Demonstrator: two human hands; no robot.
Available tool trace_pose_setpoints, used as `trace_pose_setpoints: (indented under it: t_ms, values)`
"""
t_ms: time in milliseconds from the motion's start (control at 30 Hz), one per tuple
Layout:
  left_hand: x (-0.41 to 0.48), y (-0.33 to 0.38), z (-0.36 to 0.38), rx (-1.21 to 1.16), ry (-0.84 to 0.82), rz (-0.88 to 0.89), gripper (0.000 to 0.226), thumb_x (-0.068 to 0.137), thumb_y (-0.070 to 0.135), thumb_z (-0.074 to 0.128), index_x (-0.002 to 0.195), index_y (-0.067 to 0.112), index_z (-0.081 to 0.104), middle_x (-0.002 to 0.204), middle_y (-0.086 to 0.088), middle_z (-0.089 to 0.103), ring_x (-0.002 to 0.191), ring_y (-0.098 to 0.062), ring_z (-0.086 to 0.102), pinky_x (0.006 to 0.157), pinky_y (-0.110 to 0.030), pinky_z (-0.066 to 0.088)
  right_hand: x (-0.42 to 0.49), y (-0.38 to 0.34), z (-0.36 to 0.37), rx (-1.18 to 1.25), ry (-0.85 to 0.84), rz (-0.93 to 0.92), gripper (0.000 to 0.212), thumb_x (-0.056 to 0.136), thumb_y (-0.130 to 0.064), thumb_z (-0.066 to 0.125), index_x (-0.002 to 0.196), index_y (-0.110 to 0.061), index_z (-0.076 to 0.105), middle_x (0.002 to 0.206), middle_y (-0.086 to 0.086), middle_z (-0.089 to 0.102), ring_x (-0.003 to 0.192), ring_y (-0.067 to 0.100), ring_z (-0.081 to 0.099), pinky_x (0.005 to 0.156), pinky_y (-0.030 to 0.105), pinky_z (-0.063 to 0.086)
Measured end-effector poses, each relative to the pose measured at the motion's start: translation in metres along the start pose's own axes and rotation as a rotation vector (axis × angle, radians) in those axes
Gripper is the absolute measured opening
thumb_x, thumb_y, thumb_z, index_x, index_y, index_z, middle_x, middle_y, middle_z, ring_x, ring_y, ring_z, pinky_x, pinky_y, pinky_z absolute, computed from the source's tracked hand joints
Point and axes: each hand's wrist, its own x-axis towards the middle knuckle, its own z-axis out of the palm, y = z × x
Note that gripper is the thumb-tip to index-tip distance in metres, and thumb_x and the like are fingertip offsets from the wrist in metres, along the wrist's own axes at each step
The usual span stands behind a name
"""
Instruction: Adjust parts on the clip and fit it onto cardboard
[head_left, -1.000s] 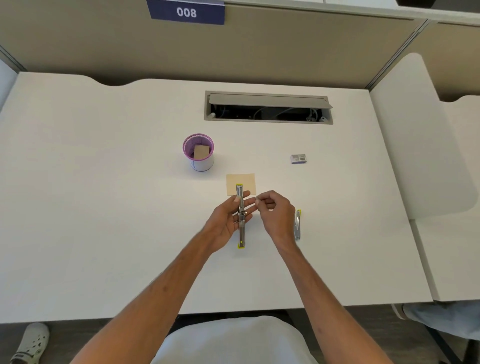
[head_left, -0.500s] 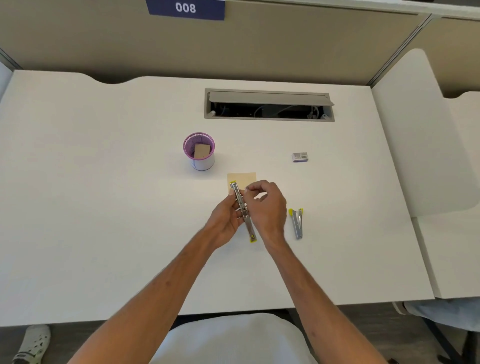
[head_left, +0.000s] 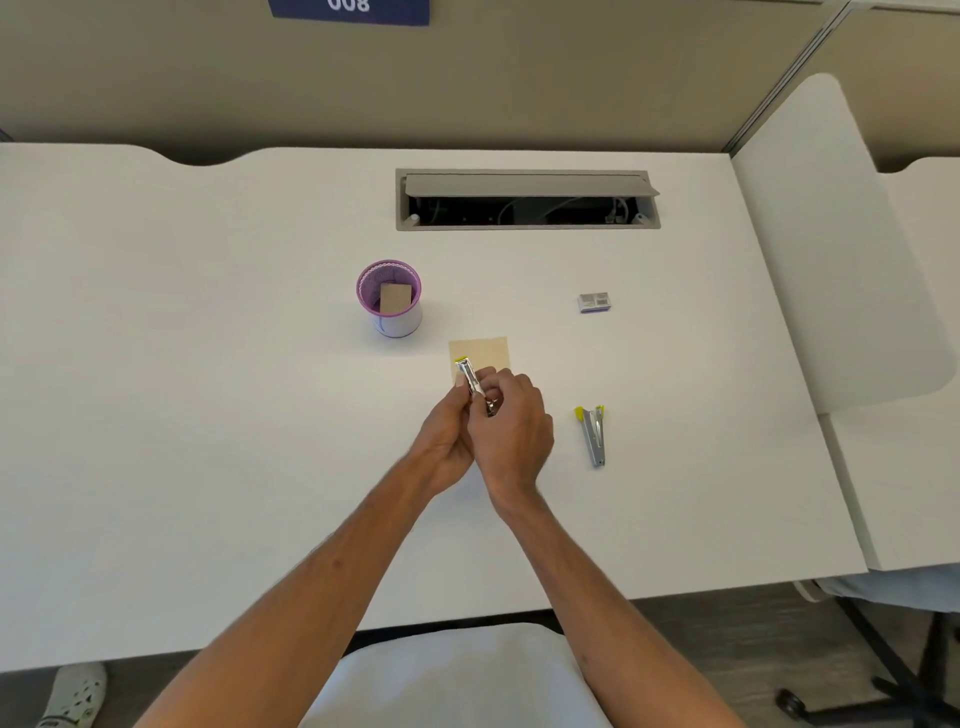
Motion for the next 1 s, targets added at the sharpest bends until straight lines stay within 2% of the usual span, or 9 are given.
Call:
trace_pose_setpoints:
  t_ms: [100,233,367,500,633,733,833,933,1000]
  values:
    - [-0.001,0.000,0.000,0.014,0.014,0.002,0.045,0.117,0.042,0.045,0.149,0.014,0.061,0.117,-0.003,0.073,0.118,-0.020,0.066,0.118,-0.038,0.046,-0.001,-0.001,0.001,0.019,0.007,0.005,0.012,0.093,-0.027,0.075,0.102,-0.033,0.069,0.094,-0.015,0.066,0.096,0.012,0.062,0.073,0.035,0.043]
    - [-0.001,0.002,-0.001,0.028,0.023,0.015,0.040,0.117,0.041,0.045,0.142,0.016,0.064,0.122,-0.004,0.075,0.111,-0.019,0.072,0.109,-0.035,0.051,0.000,-0.001,0.001,-0.002,0.032,-0.033,0.010,0.093,-0.021,0.073,0.095,-0.030,0.068,0.093,-0.014,0.068,0.091,0.015,0.063,0.070,0.035,0.044]
    - [0.000,0.003,-0.001,0.013,0.024,0.029,0.041,0.118,0.039,0.043,0.143,0.015,0.065,0.128,-0.006,0.074,0.115,-0.020,0.071,0.111,-0.037,0.051,0.002,0.001,0.003,-0.019,0.014,-0.044,0.009,0.092,-0.021,0.075,0.095,-0.028,0.070,0.095,-0.012,0.069,0.092,0.017,0.065,0.071,0.035,0.044]
    - [0.002,0.002,-0.004,-0.001,0.029,0.007,0.046,0.119,0.038,0.042,0.150,0.012,0.063,0.145,-0.012,0.068,0.132,-0.026,0.063,0.123,-0.042,0.043,0.002,0.009,0.004,-0.042,-0.032,-0.065,0.008,0.094,-0.024,0.074,0.101,-0.028,0.074,0.101,-0.010,0.067,0.098,0.017,0.066,0.075,0.037,0.048]
    - [0.001,0.001,-0.005,-0.007,0.053,0.003,0.052,0.117,0.040,0.048,0.158,0.010,0.058,0.156,-0.010,0.063,0.127,-0.022,0.068,0.112,-0.036,0.052,0.002,0.012,0.006,0.013,-0.091,-0.082,0.024,0.097,-0.023,0.072,0.118,-0.033,0.078,0.113,-0.010,0.066,0.108,0.018,0.066,0.085,0.041,0.051]
    - [0.002,0.001,-0.006,-0.005,0.070,-0.001,0.051,0.117,0.039,0.049,0.157,0.009,0.058,0.159,-0.011,0.060,0.130,-0.022,0.066,0.113,-0.035,0.052,0.001,0.012,0.007,0.022,-0.131,-0.119,0.038,0.096,-0.018,0.072,0.129,-0.036,0.077,0.121,-0.011,0.064,0.114,0.016,0.064,0.088,0.038,0.048]
    - [0.003,0.002,-0.005,0.021,0.051,0.001,0.051,0.117,0.039,0.048,0.156,0.008,0.059,0.159,-0.010,0.061,0.132,-0.022,0.064,0.116,-0.035,0.052,0.001,0.016,0.005,0.030,-0.208,-0.146,0.054,0.095,-0.015,0.071,0.143,-0.038,0.069,0.129,-0.011,0.060,0.122,0.015,0.059,0.093,0.039,0.048]
    - [0.002,0.004,-0.004,0.046,0.049,0.006,0.051,0.117,0.042,0.049,0.151,0.008,0.063,0.155,-0.009,0.065,0.135,-0.023,0.063,0.125,-0.040,0.045,0.005,0.020,0.001,-0.010,-0.307,-0.190,0.072,0.093,-0.013,0.070,0.157,-0.041,0.054,0.135,-0.009,0.054,0.128,0.015,0.053,0.093,0.036,0.043]
    - [0.002,0.004,-0.004,0.056,0.053,0.007,0.049,0.116,0.043,0.050,0.146,0.008,0.067,0.142,-0.011,0.072,0.129,-0.022,0.068,0.118,-0.038,0.052,0.007,0.021,-0.003,0.017,-0.332,-0.205,0.077,0.092,-0.015,0.070,0.161,-0.042,0.048,0.133,-0.009,0.054,0.126,0.015,0.054,0.092,0.036,0.043]
